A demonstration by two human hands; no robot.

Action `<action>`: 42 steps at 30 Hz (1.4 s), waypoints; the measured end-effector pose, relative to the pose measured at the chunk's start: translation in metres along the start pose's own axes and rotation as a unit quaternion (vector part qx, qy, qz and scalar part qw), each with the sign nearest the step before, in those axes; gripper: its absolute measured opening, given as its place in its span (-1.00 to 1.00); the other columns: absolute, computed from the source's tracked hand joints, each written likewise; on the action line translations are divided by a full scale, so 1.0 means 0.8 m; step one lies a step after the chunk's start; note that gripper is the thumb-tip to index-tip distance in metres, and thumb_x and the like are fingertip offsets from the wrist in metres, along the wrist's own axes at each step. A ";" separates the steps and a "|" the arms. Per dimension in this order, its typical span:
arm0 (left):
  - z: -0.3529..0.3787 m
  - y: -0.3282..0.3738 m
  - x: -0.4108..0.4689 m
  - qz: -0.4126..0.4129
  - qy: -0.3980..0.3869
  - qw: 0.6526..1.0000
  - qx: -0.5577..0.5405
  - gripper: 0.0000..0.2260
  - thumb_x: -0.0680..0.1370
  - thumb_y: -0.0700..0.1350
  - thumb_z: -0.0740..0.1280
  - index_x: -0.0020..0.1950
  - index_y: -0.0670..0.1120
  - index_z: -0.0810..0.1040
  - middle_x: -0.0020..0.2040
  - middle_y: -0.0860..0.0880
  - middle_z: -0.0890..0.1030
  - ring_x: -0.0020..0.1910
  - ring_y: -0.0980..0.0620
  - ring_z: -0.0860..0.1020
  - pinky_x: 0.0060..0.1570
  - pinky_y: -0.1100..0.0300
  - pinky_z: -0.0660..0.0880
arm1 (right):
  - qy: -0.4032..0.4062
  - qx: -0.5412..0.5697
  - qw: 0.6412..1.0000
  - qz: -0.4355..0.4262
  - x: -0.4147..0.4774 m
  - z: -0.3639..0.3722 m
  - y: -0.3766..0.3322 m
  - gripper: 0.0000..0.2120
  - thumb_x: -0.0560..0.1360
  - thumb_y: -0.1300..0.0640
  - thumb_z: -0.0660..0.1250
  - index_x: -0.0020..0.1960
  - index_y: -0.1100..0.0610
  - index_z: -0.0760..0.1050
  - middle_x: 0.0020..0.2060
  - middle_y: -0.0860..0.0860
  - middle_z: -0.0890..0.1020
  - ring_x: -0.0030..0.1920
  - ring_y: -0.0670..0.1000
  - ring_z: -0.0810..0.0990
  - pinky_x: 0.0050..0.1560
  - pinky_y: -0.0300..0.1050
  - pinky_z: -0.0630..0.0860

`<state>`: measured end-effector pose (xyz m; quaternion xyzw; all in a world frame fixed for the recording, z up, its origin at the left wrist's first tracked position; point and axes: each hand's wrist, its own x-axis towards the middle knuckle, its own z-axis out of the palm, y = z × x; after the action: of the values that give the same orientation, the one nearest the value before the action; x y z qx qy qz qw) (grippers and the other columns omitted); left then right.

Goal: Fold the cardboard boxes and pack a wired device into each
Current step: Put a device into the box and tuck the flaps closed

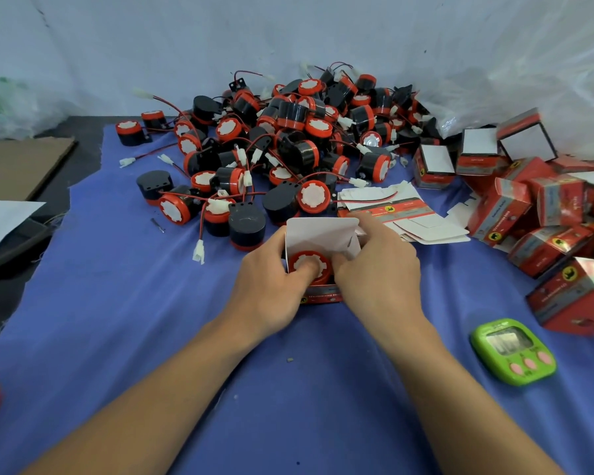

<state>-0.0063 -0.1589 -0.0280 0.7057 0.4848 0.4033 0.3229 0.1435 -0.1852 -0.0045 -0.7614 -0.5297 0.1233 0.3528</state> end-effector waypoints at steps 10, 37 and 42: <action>0.002 -0.007 0.003 -0.010 0.002 1.000 -0.009 -0.70 0.49 0.09 0.36 0.18 0.40 0.53 0.07 0.43 0.63 0.08 0.40 0.57 -0.10 0.53 0.44 | -0.289 0.216 0.932 -0.040 0.010 -0.028 0.030 -0.62 0.47 0.20 0.30 0.16 -0.20 0.57 0.00 -0.06 0.71 0.10 0.05 0.66 0.18 0.00 0.61; 0.003 -0.008 0.003 -0.026 0.018 0.999 -0.015 -0.65 0.47 0.14 0.35 0.24 0.35 0.49 0.08 0.45 0.61 0.07 0.43 0.57 -0.17 0.56 0.46 | -0.315 0.376 0.870 -0.050 0.023 -0.047 0.048 -0.28 0.34 0.15 0.54 0.46 -0.15 0.47 0.37 -0.06 0.59 0.36 0.00 0.57 0.38 0.16 0.53; 0.003 -0.008 0.003 -0.019 0.018 1.000 -0.011 -0.64 0.46 0.09 0.34 0.25 0.32 0.53 0.08 0.42 0.63 0.09 0.41 0.57 -0.12 0.56 0.45 | -0.242 0.298 0.919 -0.086 0.011 -0.026 0.033 -0.53 0.45 0.28 0.53 0.29 -0.06 0.61 0.10 -0.05 0.74 0.19 -0.02 0.68 0.28 0.13 0.60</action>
<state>-0.0062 -0.1550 -0.0337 0.6856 0.4992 0.4149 0.3295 0.1775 -0.1911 -0.0059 -0.5198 -0.6009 0.4255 0.4333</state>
